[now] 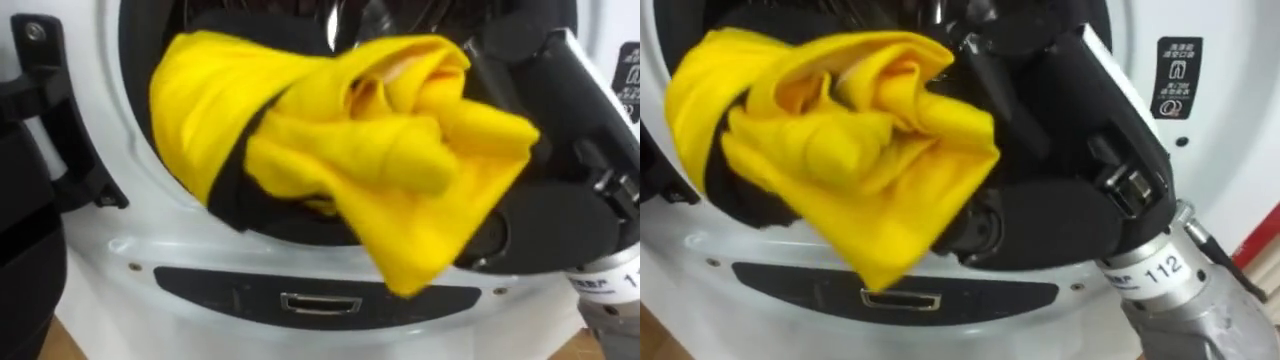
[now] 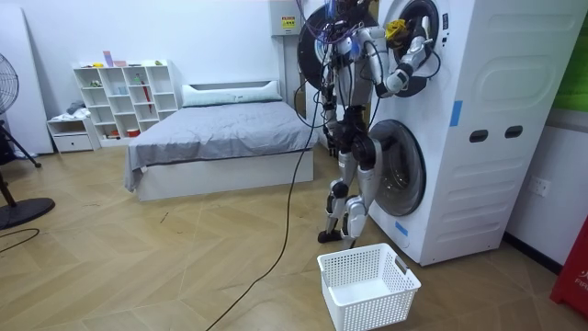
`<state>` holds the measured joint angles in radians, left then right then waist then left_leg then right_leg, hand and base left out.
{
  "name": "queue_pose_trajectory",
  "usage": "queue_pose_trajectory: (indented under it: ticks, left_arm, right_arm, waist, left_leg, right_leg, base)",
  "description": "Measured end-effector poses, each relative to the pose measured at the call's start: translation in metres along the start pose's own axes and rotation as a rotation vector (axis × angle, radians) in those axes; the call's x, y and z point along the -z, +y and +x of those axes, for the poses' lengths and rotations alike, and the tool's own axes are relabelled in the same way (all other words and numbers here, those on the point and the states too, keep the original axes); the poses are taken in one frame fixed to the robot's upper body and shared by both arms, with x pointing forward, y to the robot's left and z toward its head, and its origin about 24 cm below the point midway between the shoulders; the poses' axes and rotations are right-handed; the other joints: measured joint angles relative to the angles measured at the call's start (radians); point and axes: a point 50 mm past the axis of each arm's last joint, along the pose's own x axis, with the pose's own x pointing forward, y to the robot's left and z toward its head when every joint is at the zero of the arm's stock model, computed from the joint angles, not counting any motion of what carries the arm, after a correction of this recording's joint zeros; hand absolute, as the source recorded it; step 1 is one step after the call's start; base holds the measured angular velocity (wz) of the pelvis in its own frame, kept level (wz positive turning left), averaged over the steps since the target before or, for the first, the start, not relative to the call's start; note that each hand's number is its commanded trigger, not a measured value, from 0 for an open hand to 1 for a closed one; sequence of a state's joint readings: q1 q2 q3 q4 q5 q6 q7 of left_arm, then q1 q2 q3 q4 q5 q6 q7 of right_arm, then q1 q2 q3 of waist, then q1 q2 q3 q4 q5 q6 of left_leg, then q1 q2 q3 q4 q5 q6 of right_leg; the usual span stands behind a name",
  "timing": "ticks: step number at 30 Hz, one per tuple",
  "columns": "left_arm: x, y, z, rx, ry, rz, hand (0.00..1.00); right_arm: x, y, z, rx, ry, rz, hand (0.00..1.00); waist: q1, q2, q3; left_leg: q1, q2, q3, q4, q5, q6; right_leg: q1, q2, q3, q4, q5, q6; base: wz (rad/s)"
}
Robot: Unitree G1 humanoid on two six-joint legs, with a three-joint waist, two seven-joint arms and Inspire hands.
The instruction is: Pick clothes from washing machine
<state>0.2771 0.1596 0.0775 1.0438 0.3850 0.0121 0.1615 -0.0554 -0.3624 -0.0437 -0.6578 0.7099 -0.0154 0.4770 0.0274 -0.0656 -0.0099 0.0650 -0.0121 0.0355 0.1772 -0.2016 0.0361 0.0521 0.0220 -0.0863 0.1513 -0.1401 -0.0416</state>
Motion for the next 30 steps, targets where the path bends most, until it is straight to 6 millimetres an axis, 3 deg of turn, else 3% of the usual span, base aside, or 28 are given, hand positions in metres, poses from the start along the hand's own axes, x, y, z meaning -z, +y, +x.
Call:
queue_pose_trajectory:
  ticks: [9, 14, 18, 23, 24, 26, 30]
  left_arm:
    - [-0.004, 0.009, 0.003, -0.022, -0.007, -0.045, 0.0]
    - [0.005, 0.012, 0.002, -0.027, 0.024, -0.054, 0.0]
    - [0.01, 0.012, 0.002, -0.027, 0.038, -0.051, 0.0]
    - [0.009, 0.013, 0.002, -0.027, 0.034, -0.028, 0.0]
    - [0.009, 0.013, 0.002, -0.027, 0.033, -0.028, 0.0]
    - [0.005, 0.014, 0.003, -0.029, 0.024, -0.03, 0.0]
    - [0.005, 0.014, 0.004, -0.027, 0.035, -0.03, 0.0]
  right_arm:
    - [-0.016, -0.005, -0.011, -0.04, -0.004, -0.036, 1.0]
    - [-0.025, -0.01, -0.021, -0.056, 0.001, -0.04, 1.0]
    - [-0.037, -0.034, -0.039, 0.086, -0.012, -0.08, 1.0]
    - [-0.037, -0.042, -0.056, 0.186, 0.032, -0.091, 1.0]
    - [-0.035, -0.044, -0.064, 0.223, 0.054, -0.087, 1.0]
    - [-0.035, -0.045, -0.074, 0.271, 0.07, -0.083, 1.0]
    - [-0.03, -0.05, -0.083, 0.327, 0.089, -0.068, 1.0]
  waist:
    - [-0.022, -0.001, -0.0008]
    - [-0.053, 0.001, 0.0014]
    - [-0.073, 0.009, 0.0064]
    - [-0.126, 0.027, 0.0111]
    - [-0.134, 0.03, 0.0048]
    - [-0.138, 0.031, -0.0001]
    - [-0.163, 0.046, 0.0056]
  left_leg:
    - [0.001, 0.01, 0.036, 0.005, -0.011, 0.007]
    - [0.014, 0.015, 0.057, -0.001, -0.017, 0.011]
    - [0.032, 0.019, 0.104, -0.015, -0.023, 0.012]
    - [0.032, 0.034, 0.145, 0.006, -0.048, 0.007]
    - [0.033, 0.036, 0.154, 0.01, -0.05, 0.006]
    - [0.036, 0.038, 0.171, 0.008, -0.051, 0.005]
    - [0.069, 0.043, 0.221, -0.014, -0.053, 0.003]
  right_leg:
    - [-0.017, 0.001, 0.027, 0.004, 0.0, 0.005]
    - [-0.015, 0.009, 0.041, 0.023, 0.003, 0.009]
    - [-0.018, 0.017, 0.085, 0.025, 0.004, 0.01]
    - [-0.023, 0.033, 0.12, 0.034, 0.004, 0.01]
    - [-0.026, 0.033, 0.13, 0.034, 0.003, 0.01]
    - [-0.033, 0.037, 0.146, 0.036, 0.004, 0.01]
    - [-0.036, 0.054, 0.197, 0.048, 0.004, 0.009]
  base:
    - [-0.09]
    - [-0.16]
    - [-0.35]
    - [-0.27]
    - [-0.22]
    - [-0.3]
    - [-0.37]
